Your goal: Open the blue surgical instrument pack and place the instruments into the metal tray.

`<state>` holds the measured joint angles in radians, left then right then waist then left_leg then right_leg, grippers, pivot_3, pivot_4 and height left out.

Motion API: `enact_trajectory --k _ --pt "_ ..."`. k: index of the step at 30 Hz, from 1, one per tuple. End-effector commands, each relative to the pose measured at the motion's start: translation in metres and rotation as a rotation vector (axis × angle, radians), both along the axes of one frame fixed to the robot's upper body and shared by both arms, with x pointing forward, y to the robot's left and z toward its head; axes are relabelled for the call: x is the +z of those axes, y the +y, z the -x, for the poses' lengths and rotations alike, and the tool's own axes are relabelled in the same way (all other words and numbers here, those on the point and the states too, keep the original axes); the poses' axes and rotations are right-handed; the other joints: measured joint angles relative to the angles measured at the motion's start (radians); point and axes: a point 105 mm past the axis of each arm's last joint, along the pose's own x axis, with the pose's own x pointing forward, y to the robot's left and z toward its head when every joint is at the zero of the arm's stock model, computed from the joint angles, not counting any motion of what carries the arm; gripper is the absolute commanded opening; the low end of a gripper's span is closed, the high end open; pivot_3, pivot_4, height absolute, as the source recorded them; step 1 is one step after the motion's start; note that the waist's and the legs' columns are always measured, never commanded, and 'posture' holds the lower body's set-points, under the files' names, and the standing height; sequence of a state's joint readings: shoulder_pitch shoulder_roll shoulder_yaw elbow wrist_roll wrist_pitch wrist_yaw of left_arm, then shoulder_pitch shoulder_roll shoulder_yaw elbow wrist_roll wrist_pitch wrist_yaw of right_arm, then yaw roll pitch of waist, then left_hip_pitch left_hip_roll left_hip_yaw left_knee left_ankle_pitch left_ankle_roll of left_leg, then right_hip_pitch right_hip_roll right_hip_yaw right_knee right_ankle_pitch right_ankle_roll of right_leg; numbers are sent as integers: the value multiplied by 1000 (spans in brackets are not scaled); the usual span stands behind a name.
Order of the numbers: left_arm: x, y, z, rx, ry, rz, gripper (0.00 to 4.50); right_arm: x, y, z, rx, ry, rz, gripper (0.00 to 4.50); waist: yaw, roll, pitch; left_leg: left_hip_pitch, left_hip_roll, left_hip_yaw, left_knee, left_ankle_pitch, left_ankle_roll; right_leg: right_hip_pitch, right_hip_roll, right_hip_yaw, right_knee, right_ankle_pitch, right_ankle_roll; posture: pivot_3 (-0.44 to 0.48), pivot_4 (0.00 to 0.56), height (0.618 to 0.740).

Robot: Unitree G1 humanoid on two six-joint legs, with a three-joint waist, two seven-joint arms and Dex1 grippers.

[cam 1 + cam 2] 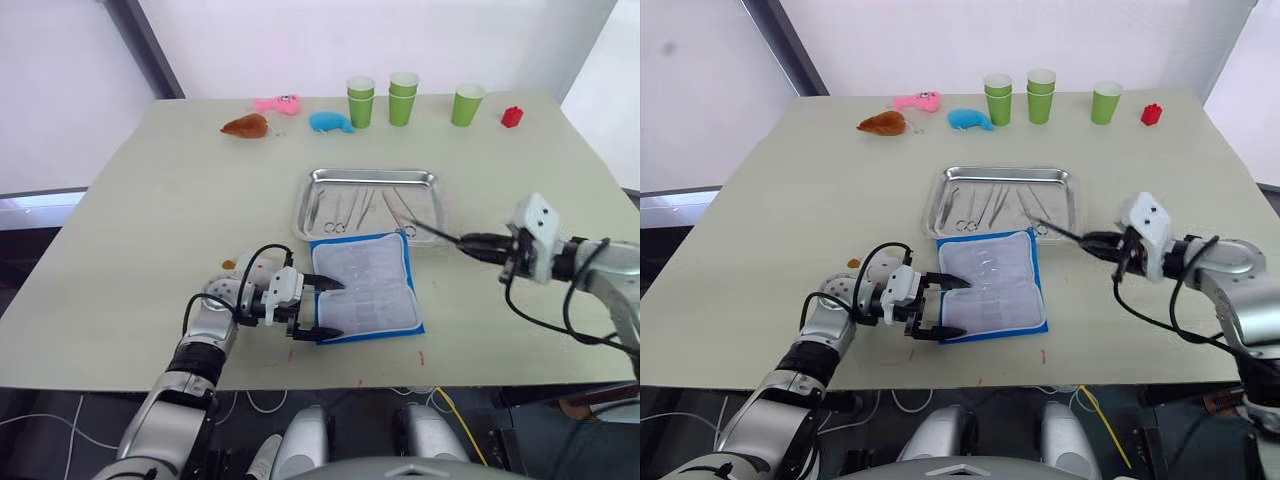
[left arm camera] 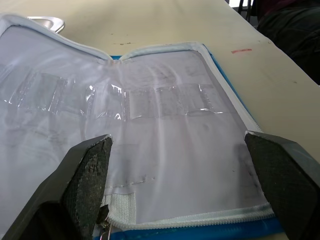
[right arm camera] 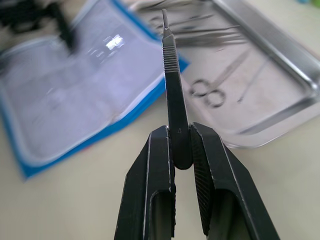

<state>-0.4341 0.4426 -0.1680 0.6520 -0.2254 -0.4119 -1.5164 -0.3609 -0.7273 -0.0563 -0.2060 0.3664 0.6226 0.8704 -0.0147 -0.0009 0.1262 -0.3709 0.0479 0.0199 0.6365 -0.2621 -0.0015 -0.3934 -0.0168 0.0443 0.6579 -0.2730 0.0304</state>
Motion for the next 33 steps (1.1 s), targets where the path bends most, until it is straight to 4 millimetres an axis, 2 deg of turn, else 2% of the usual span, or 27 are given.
enact_trajectory --k 1,8,10,13,18,25,33 --pt "-50 8 26 -5 195 -123 4500 13 -2 -15 -124 -29 -33 23 1 1 -1 0 0 0 0 0 0 0 0 0 0 0 0 0 150 740" --pt "-50 8 27 -3 195 -121 4500 6 18 -51 -349 46 -71 23 -2 5 -2 -1 0 -1 0 0 0 -1 0 0 1 0 0 0 150 740" --pt "-50 8 27 -2 194 -122 4500 -4 22 -61 -426 81 -73 23 -3 7 -3 -1 0 -1 0 0 0 -1 0 0 1 0 0 0 150 740" --pt "-49 8 26 0 193 -121 4500 -12 29 -71 -505 132 -92 23 -2 9 -5 -1 0 -1 0 0 0 -1 0 0 1 1 1 0 150 740" --pt "-49 9 27 0 194 -122 4500 -11 38 -84 -601 131 -112 23 -5 12 -6 -1 0 -1 0 0 0 -1 0 0 1 1 1 0 150 740" --pt "-50 9 29 -1 199 -119 4500 -24 53 -84 -658 175 -109 23 -8 14 -7 -1 0 -2 0 0 0 -1 1 0 1 2 2 0 150 740" --pt "-51 7 30 -1 198 -114 4500 -33 54 -87 -696 196 -107 23 -12 14 -7 -1 0 -2 0 0 0 -1 0 0 1 2 2 0 150 740"
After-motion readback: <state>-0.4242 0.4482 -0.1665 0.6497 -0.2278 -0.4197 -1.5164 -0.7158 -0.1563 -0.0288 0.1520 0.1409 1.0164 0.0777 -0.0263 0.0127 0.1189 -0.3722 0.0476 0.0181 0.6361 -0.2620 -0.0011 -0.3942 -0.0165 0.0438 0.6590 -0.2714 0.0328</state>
